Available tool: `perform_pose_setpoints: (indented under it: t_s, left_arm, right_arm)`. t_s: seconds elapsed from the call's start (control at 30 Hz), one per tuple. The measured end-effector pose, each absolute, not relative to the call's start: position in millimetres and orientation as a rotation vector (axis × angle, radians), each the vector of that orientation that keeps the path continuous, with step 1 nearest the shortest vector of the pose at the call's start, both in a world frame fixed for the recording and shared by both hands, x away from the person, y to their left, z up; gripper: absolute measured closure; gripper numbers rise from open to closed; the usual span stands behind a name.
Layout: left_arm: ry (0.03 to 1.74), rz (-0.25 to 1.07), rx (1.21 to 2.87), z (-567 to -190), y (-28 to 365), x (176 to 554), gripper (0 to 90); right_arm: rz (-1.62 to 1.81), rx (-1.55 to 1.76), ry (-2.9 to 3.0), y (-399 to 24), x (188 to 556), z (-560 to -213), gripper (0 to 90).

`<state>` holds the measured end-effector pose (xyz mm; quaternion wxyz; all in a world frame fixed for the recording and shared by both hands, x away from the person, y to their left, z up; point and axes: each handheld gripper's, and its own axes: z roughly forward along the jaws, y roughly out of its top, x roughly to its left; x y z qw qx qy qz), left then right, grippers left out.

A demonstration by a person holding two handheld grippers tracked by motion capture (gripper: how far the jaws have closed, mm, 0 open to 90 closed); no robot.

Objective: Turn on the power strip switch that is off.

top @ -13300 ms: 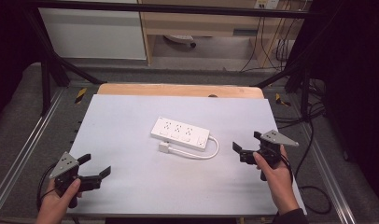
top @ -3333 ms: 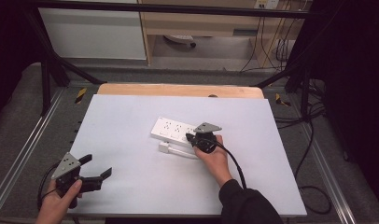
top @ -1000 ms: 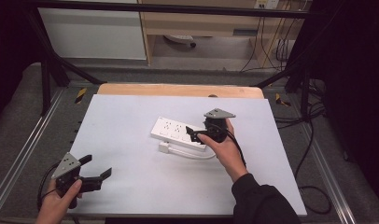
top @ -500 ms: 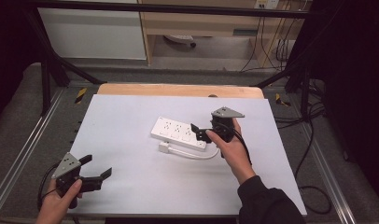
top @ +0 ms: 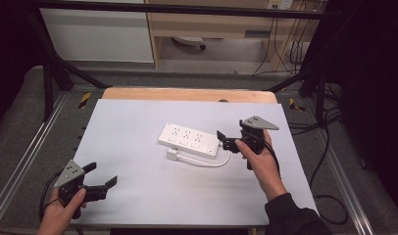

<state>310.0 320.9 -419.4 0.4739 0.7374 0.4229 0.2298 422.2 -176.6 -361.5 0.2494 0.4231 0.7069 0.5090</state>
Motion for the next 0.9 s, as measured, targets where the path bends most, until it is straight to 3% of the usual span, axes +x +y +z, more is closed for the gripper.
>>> perform_pose_setpoints:
  t_s: [0.4,0.9]
  left_arm:
    - [1.035,0.561,1.804,-419.4,320.4,309.8,5.6]
    - [1.038,0.562,1.804,-419.7,320.1,309.8,5.6]
  right_arm:
    - [1.409,1.207,1.853,-216.8,397.6,-369.4,4.2]
    - [1.358,1.297,1.81,-263.2,368.2,-403.8,4.4]
